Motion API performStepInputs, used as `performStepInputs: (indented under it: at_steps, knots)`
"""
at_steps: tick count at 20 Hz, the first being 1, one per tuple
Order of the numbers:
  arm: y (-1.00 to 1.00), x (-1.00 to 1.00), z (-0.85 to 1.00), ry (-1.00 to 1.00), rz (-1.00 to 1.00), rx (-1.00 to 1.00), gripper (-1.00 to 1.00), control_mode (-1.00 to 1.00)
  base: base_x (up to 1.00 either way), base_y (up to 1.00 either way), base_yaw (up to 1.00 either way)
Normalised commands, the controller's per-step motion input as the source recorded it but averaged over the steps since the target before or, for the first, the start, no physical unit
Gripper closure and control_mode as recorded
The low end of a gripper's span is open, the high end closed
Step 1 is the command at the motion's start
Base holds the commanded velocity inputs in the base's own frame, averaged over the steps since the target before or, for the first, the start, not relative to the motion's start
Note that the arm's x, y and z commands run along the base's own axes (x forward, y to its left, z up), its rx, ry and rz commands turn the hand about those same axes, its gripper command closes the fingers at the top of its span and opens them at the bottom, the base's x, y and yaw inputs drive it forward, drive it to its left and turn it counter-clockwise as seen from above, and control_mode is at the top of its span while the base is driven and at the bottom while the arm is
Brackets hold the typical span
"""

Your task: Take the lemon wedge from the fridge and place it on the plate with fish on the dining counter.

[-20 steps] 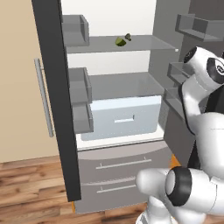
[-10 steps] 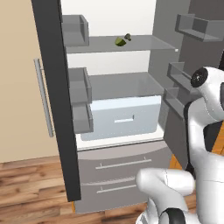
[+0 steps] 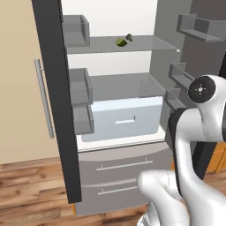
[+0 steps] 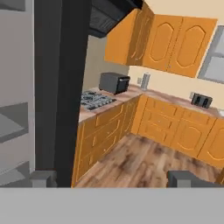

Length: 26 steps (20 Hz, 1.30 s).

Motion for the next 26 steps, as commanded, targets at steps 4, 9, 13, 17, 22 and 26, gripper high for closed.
performStepInputs:
  at_steps: [4, 9, 13, 17, 22, 26]
  knots:
    - [0.98, 0.0, -0.04, 0.37, 0.38, 0.4, -1.0, -1.0, 0.0, 0.0, 0.0]
    - [0.74, 0.25, -0.36, 0.08, 0.32, 0.62, -1.0, -1.0, 0.0, 0.0, 0.0]
    - [0.49, 0.52, -0.16, 0.0, 0.31, 0.66, -1.0, -1.0, 0.0, 0.0, 0.0]
    - [0.31, 0.29, -0.2, -0.19, 0.29, 0.37, -1.0, -1.0, 0.0, 0.0, 0.0]
    - [0.05, 0.48, -0.09, -0.03, 0.0, 0.0, -1.0, -1.0, 0.0, 0.0, 0.0]
    - [0.01, 0.19, -0.03, 0.0, 0.0, 0.0, -1.0, -1.0, 0.0, 0.0, 0.0]
